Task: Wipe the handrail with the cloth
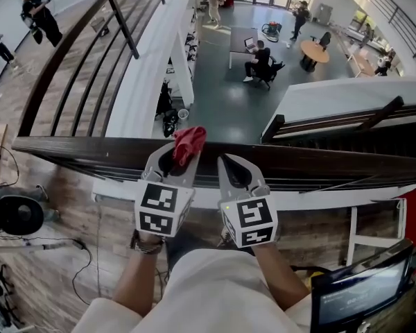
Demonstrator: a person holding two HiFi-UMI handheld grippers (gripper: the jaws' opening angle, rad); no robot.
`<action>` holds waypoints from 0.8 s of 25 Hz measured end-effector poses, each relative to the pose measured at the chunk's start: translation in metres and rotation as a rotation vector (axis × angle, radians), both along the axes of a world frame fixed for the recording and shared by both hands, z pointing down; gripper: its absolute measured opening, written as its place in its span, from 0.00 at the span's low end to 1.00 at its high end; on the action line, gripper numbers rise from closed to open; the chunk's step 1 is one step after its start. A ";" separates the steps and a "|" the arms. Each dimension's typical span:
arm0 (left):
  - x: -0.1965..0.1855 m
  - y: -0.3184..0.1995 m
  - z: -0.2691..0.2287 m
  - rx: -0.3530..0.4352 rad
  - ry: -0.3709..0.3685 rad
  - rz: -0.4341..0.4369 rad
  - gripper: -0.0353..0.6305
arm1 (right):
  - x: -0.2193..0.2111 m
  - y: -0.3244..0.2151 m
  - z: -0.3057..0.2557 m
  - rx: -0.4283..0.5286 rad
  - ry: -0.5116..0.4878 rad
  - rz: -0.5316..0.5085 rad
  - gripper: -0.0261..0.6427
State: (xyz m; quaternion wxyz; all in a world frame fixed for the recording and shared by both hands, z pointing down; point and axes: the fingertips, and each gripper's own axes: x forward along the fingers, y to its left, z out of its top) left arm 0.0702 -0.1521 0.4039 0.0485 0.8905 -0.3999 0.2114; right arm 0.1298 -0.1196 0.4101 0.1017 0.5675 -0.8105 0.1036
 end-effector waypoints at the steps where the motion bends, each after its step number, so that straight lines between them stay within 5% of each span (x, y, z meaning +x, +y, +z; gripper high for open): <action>1: 0.003 0.002 -0.001 0.003 -0.018 0.007 0.24 | 0.001 0.001 -0.001 0.003 0.001 0.000 0.04; 14: 0.008 0.001 -0.005 0.053 -0.047 -0.008 0.24 | 0.005 0.000 -0.004 0.003 -0.002 -0.008 0.04; 20: -0.002 -0.001 -0.005 0.015 0.003 -0.013 0.24 | 0.007 0.001 -0.004 -0.005 -0.035 -0.002 0.04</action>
